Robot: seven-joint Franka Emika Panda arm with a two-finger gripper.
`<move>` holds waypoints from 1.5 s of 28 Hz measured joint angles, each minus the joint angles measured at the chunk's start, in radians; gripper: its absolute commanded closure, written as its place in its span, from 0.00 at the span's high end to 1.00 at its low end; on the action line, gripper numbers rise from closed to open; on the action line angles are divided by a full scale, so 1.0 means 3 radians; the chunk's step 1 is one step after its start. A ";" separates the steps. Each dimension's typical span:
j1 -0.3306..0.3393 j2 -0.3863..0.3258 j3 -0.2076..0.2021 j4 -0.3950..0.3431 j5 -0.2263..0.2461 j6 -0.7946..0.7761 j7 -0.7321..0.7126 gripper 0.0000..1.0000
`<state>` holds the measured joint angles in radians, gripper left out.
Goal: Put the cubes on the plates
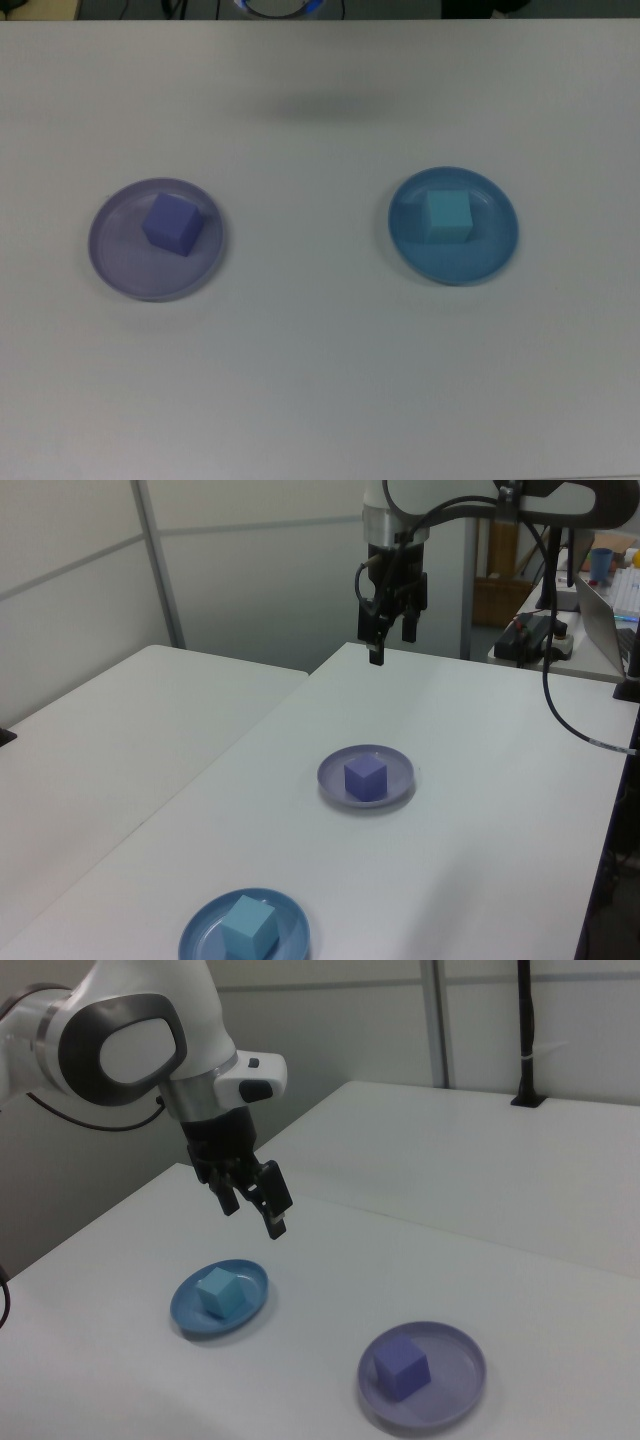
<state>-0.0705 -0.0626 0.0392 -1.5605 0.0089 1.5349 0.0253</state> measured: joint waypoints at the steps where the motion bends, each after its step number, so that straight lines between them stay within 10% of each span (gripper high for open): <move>1: 0.0002 0.0001 0.0003 -0.0001 0.0000 -0.0019 -0.0002 1.00; 42: 0.0161 0.0161 0.0158 -0.0050 0.0002 -0.0043 -0.0010 1.00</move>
<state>-0.0221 -0.0142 0.0867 -1.5753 0.0095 1.5221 0.0223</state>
